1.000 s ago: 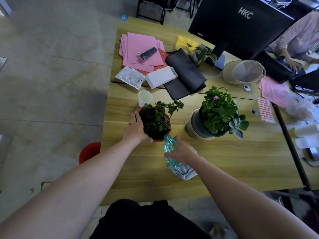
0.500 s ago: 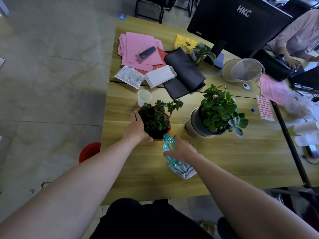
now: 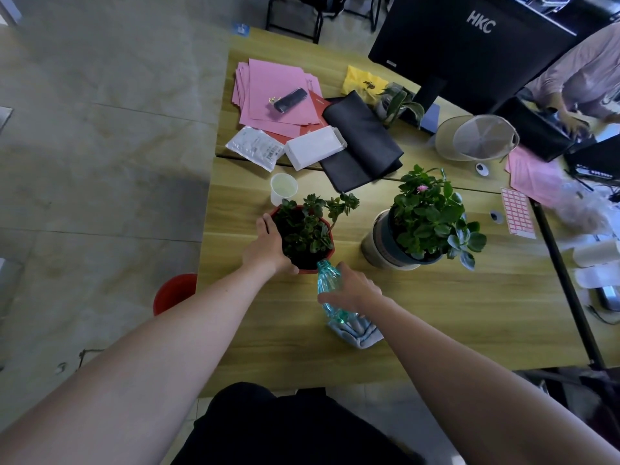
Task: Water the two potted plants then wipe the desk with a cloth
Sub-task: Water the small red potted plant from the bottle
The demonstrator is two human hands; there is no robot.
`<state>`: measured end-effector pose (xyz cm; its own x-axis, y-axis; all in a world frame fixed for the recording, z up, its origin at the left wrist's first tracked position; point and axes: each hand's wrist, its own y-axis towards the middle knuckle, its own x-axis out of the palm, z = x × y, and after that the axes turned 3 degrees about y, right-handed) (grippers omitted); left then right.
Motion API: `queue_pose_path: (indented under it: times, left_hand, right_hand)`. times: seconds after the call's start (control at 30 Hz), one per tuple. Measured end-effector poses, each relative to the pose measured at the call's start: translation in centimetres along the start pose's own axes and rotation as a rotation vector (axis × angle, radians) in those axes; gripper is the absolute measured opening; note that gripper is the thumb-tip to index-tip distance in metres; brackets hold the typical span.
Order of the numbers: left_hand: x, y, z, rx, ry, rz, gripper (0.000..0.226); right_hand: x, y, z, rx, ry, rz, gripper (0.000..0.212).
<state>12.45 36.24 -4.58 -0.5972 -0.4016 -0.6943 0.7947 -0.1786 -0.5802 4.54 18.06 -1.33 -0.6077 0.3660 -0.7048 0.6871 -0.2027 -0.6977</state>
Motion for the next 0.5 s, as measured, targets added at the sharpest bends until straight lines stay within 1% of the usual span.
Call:
queue_pose_path:
  times: [0.5]
  left_hand:
    - [-0.23,-0.36,0.16,-0.006,0.052,0.011,0.145]
  right_hand:
    - [-0.19,-0.21,-0.21,0.022,-0.009,-0.044,0.080]
